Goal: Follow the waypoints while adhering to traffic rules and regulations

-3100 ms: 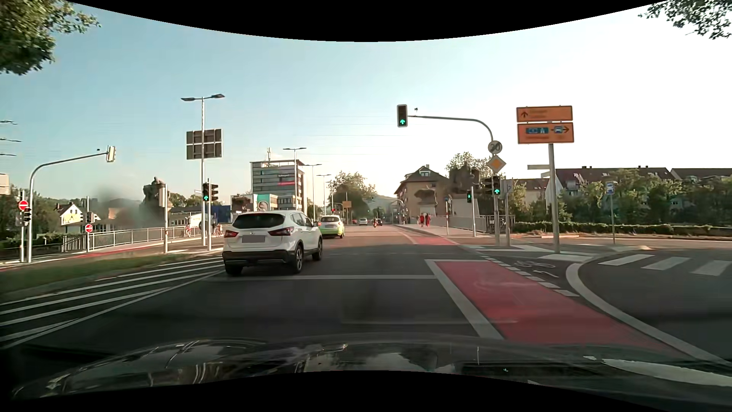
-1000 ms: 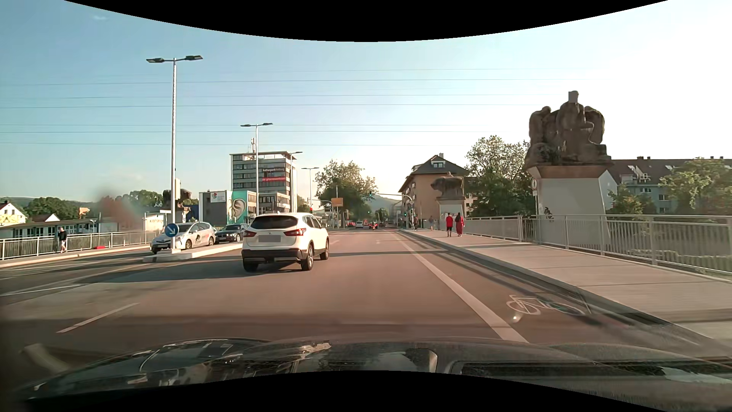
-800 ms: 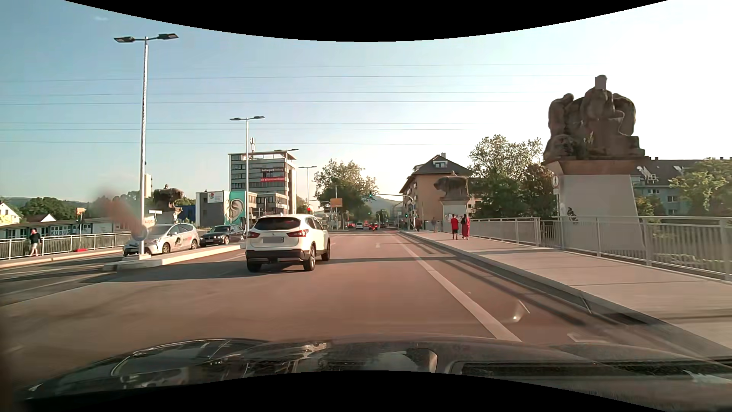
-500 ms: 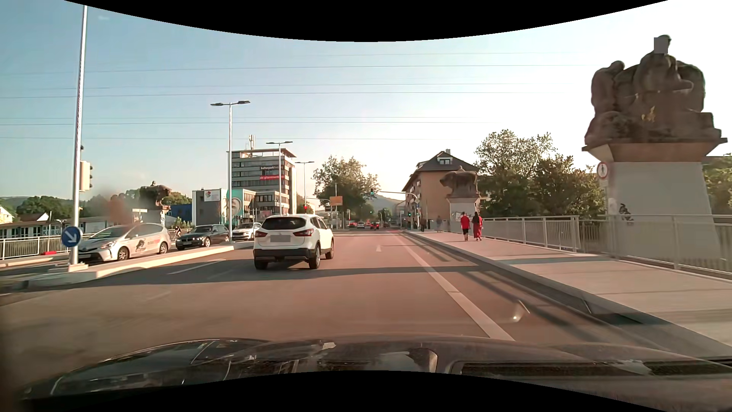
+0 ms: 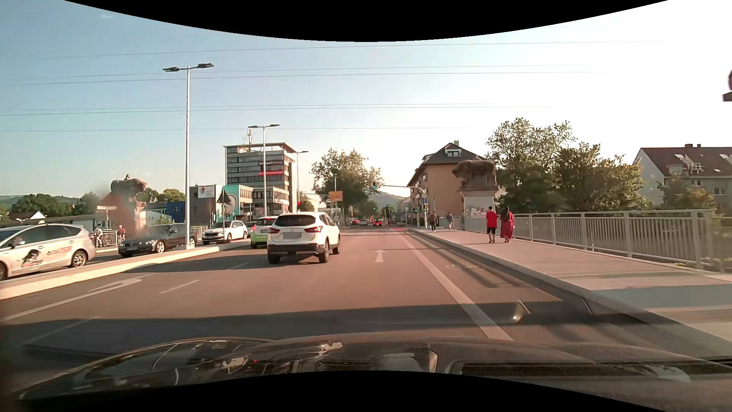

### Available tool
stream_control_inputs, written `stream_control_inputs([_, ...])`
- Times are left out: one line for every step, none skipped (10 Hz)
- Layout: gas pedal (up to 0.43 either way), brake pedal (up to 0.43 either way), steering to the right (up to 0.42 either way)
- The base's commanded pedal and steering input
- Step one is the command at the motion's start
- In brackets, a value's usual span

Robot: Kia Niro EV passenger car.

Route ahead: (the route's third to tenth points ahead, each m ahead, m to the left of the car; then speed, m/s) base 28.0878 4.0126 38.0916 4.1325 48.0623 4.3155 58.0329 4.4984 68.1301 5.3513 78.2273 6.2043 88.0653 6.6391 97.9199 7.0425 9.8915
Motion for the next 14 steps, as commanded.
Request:
stream_control_inputs([0.118, 0.000, -0.011])
stream_control_inputs([0.118, 0.000, -0.011])
stream_control_inputs([0.110, 0.000, -0.010])
stream_control_inputs([0.110, 0.000, -0.010])
stream_control_inputs([0.110, 0.000, -0.009])
stream_control_inputs([0.110, 0.000, -0.009])
stream_control_inputs([0.110, 0.000, -0.009])
stream_control_inputs([0.110, 0.000, -0.009])
stream_control_inputs([0.110, 0.000, -0.009])
stream_control_inputs([0.110, 0.000, -0.009])
stream_control_inputs([0.110, 0.000, -0.009])
stream_control_inputs([0.110, 0.000, -0.009])
stream_control_inputs([0.110, 0.000, -0.009])
stream_control_inputs([0.110, 0.000, -0.009])
